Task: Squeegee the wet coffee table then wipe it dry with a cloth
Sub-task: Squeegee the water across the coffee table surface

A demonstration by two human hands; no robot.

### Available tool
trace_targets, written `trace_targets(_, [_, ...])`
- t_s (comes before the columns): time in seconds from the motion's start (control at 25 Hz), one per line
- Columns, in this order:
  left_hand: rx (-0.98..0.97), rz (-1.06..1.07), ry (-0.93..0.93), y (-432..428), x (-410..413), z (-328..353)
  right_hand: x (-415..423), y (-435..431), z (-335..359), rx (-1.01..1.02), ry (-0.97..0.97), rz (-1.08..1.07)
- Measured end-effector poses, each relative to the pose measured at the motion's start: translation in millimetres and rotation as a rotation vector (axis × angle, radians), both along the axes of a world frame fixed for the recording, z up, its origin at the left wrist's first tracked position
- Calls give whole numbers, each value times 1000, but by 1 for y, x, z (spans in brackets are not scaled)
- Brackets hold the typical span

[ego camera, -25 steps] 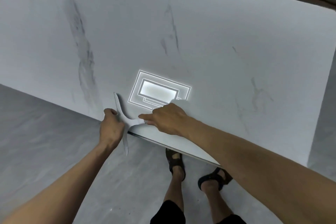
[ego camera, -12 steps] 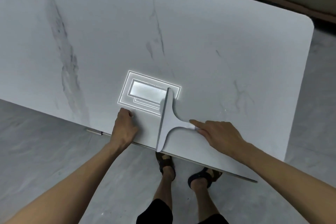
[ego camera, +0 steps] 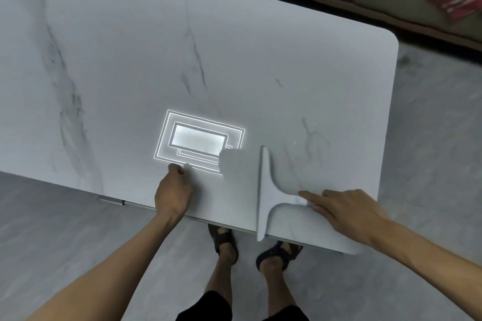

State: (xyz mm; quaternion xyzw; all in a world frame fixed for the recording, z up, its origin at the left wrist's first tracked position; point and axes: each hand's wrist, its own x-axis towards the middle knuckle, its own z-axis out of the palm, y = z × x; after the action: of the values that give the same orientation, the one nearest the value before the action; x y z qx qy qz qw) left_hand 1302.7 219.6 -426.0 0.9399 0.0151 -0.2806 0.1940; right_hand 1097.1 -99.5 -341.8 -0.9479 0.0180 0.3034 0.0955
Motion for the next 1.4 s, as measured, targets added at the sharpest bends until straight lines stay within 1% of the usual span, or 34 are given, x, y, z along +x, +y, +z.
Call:
trace_targets(0.08, [-45,181,-43,19,16,4,49,41,-19,117,-93,227])
trace_targets(0.16, [-39,271,-75,48,35,6,109,97,-41,200,-83,436])
trace_targets(0.28, [10,353,-90,95,62,5,192,177,-68,231,-76,578])
trace_targets(0.36, [11,384,-67,122,75,2,238,216,-79,231,-114,578])
trace_targets(0.44, [-5,373,-37,137,81,1,273,240,-86,230,-147,542])
trace_targets(0.52, [-28,329,-22,138,84,0,297,242,-89,213,-178,472])
trace_targets(0.6, [-41,292,1,130,86,-1,310,223,-88,203,-199,359])
trace_targets(0.72, [-42,196,68,105,83,-4,295,168,-83,192,-183,130])
trace_targets(0.84, [-82,103,153,69,75,-5,251,108,-75,148,-151,-78])
trace_targets(0.92, [-106,26,199,46,67,-5,214,79,-68,108,-132,-163])
trace_targets(1.08, [-110,-173,198,-5,40,2,120,22,-51,49,-102,-279])
trace_targets(1.2, [-79,-288,193,-33,17,8,56,-15,-40,8,-84,-314])
trace_targets(1.32, [-69,-374,252,-51,-4,14,12,-46,-28,-35,-83,-345])
trace_targets(1.4, [-60,-416,265,-57,-15,15,-2,-54,-20,-66,-100,-339])
